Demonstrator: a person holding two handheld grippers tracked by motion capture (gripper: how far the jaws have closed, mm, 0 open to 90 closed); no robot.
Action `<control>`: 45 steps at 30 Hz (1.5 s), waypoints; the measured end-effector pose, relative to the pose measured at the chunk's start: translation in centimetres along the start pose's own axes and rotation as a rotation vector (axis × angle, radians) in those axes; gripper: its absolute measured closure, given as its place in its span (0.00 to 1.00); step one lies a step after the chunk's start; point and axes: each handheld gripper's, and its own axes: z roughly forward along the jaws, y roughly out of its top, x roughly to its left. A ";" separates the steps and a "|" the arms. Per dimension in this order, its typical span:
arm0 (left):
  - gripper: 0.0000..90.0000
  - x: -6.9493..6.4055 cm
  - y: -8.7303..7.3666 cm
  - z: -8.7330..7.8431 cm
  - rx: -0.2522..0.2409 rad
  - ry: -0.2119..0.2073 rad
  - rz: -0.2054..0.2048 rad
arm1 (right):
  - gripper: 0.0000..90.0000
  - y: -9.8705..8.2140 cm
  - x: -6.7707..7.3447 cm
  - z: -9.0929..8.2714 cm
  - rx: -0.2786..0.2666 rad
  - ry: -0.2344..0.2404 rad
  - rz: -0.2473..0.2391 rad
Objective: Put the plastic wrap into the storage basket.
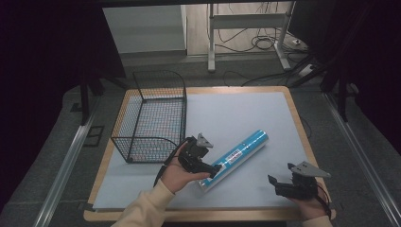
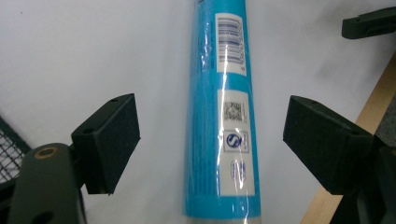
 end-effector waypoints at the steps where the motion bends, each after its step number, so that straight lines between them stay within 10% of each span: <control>1: 0.21 -0.2 0.3 0.3 0.002 -0.003 0.000 | 0.14 0.0 0.0 0.0 0.002 -0.003 0.002; 45: 0.18 -1.9 6.3 9.2 0.202 -0.027 0.072 | 0.14 -0.1 -0.1 0.0 0.008 -0.018 -0.006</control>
